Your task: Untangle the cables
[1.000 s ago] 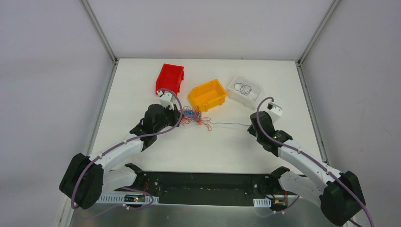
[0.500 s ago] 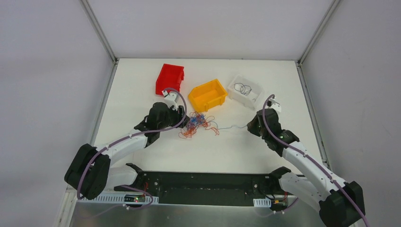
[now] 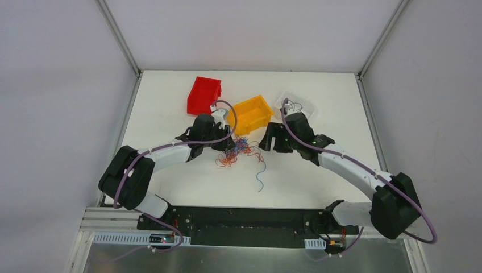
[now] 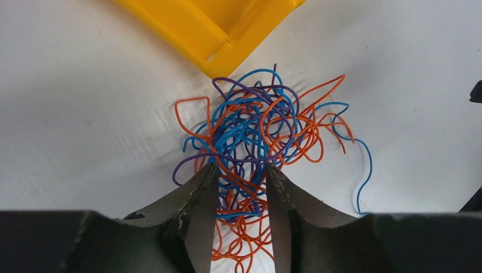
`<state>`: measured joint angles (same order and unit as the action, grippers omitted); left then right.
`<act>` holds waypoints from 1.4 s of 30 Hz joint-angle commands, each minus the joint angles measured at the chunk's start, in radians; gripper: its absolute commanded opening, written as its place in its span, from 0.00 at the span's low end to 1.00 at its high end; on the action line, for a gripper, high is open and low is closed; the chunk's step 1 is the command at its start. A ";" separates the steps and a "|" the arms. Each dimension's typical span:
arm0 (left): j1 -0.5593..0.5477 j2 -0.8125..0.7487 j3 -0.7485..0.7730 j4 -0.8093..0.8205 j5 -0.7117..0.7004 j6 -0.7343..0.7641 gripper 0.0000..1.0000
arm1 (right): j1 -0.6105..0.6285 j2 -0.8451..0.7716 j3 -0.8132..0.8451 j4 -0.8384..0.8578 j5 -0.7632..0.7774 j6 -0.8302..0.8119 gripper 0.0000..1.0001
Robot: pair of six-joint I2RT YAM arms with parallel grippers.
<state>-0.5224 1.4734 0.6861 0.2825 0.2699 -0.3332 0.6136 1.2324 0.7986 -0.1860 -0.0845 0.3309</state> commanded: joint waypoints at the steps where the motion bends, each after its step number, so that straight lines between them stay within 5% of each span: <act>1: -0.001 0.036 0.062 -0.043 0.101 -0.005 0.26 | 0.027 0.119 0.105 0.067 -0.058 -0.064 0.74; 4: -0.001 0.050 0.077 -0.051 0.151 0.007 0.00 | 0.029 0.212 0.127 0.128 -0.100 -0.059 0.76; 15: -0.001 -0.025 0.021 0.063 0.263 0.019 0.00 | 0.035 0.381 0.127 0.254 -0.192 -0.072 0.71; 22: 0.000 -0.095 -0.027 0.096 0.178 0.015 0.00 | 0.035 0.346 0.099 0.217 -0.135 -0.061 0.09; 24: 0.001 -0.132 -0.048 0.081 0.096 0.017 0.00 | 0.030 0.300 0.077 0.193 -0.065 -0.052 0.00; 29: 0.002 -0.241 -0.117 0.084 -0.067 0.024 0.00 | -0.021 0.141 -0.006 0.113 0.077 -0.018 0.00; 35: 0.002 -0.256 -0.121 0.084 -0.071 0.027 0.00 | -0.076 -0.038 -0.081 0.082 0.145 -0.020 0.00; 42: 0.004 -0.279 -0.112 -0.021 -0.271 0.009 0.00 | -0.145 -0.201 -0.080 -0.096 0.530 0.135 0.00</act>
<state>-0.5224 1.2304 0.5621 0.3031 0.1581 -0.3256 0.5190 1.1381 0.7231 -0.1795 0.1837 0.3649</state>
